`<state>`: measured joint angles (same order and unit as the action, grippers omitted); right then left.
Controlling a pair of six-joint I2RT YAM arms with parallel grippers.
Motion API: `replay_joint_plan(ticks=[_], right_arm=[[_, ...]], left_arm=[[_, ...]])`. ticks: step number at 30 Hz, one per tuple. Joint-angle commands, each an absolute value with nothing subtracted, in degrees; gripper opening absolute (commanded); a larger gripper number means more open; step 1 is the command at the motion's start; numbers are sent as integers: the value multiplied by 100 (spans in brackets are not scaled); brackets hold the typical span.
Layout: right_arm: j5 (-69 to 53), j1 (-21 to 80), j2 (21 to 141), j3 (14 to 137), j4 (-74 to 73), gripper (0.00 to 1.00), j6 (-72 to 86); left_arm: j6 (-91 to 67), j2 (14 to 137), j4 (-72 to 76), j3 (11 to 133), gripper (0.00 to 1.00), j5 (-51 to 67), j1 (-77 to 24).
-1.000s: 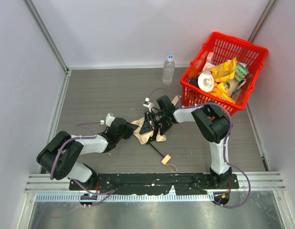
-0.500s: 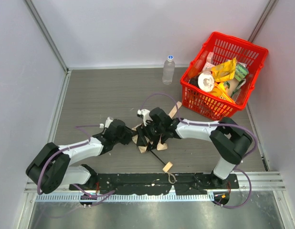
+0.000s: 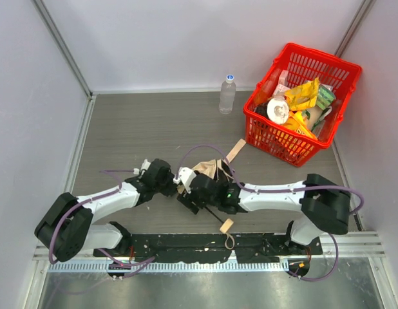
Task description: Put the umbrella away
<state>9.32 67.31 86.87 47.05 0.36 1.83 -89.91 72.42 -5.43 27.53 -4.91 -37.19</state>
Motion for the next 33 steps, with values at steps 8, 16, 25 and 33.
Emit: replay_joint_plan(ticks=[8, 16, 25, 33], right_arm=[[3872, 7461, 10457, 5563, -246, 68, -44], [3684, 7532, 10538, 4818, -36, 1, 886], [700, 6944, 10424, 3702, 1684, 1, 1564], [-2669, 5609, 10397, 2945, 3485, 1, 2879]], left_arm=[[-9211, 7602, -2057, 2891, 0, -826, -4078], [-9351, 7340, -2066, 2822, 0, -967, -4192], [-8607, 5426, -1725, 2191, 100, -2030, -4192], [-8535, 3517, -504, 819, 100, -1767, -4192]])
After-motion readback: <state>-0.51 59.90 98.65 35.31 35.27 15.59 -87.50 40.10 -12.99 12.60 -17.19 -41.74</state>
